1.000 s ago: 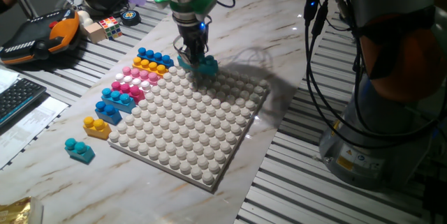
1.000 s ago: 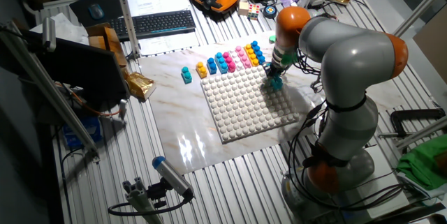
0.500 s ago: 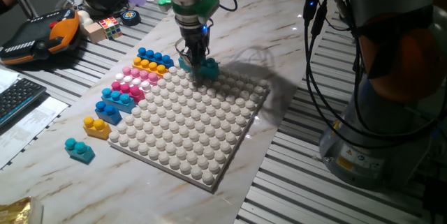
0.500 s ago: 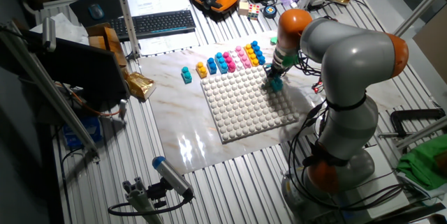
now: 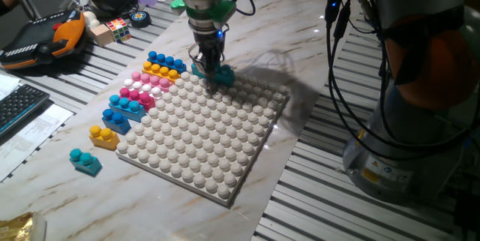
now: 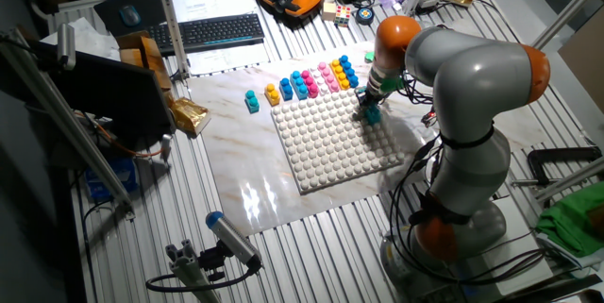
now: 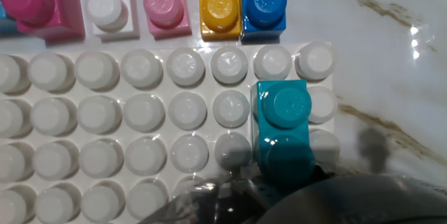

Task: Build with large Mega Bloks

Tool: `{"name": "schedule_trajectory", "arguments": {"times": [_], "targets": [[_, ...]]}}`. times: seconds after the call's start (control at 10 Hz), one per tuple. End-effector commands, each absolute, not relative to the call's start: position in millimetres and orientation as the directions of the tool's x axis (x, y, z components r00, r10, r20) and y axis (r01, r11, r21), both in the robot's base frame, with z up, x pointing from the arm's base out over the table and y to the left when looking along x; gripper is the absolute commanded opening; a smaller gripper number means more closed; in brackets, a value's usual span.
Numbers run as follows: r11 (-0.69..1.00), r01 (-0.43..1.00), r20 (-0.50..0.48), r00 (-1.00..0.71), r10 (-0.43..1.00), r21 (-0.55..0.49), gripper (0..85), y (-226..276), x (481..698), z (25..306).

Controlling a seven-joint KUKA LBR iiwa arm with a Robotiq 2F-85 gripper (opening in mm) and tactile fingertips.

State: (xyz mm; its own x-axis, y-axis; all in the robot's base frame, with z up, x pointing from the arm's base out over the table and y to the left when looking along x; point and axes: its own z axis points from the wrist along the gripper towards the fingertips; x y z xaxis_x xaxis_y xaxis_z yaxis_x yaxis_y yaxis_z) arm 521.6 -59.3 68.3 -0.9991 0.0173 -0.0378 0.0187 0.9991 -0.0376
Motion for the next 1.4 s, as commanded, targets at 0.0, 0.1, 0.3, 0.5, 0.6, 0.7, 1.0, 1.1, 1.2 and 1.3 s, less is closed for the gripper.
{"name": "schedule_trajectory", "arguments": {"times": [0.0,0.1,0.3,0.5,0.6,0.7,1.0,1.1,1.2,1.3], "targets": [[0.999,0.019,-0.04,-0.999,0.018,-0.037,0.7,-59.1,521.9,66.6],[0.999,0.021,-0.041,-0.999,0.019,-0.036,0.7,-58.9,522.5,64.0],[0.999,0.021,-0.038,-0.999,0.02,-0.033,0.7,-58.8,523.0,62.0],[0.999,0.021,-0.03,-0.999,0.02,-0.028,1.0,-58.7,523.2,61.7],[0.999,0.03,-0.026,-0.999,0.029,-0.031,5.0,-58.5,523.3,62.0],[0.998,0.042,-0.02,-0.999,0.042,-0.036,19.3,-58.5,523.4,62.6],[0.995,0.09,-0.037,-0.995,0.088,-0.044,65.0,-58.7,523.9,65.7],[0.995,0.093,-0.037,-0.995,0.091,-0.047,69.0,-58.8,523.9,66.8],[0.994,0.096,-0.039,-0.995,0.094,-0.047,74.0,-58.9,524.1,67.2],[0.994,0.099,-0.044,-0.994,0.097,-0.049,77.7,-59.4,525.1,70.9]]}}
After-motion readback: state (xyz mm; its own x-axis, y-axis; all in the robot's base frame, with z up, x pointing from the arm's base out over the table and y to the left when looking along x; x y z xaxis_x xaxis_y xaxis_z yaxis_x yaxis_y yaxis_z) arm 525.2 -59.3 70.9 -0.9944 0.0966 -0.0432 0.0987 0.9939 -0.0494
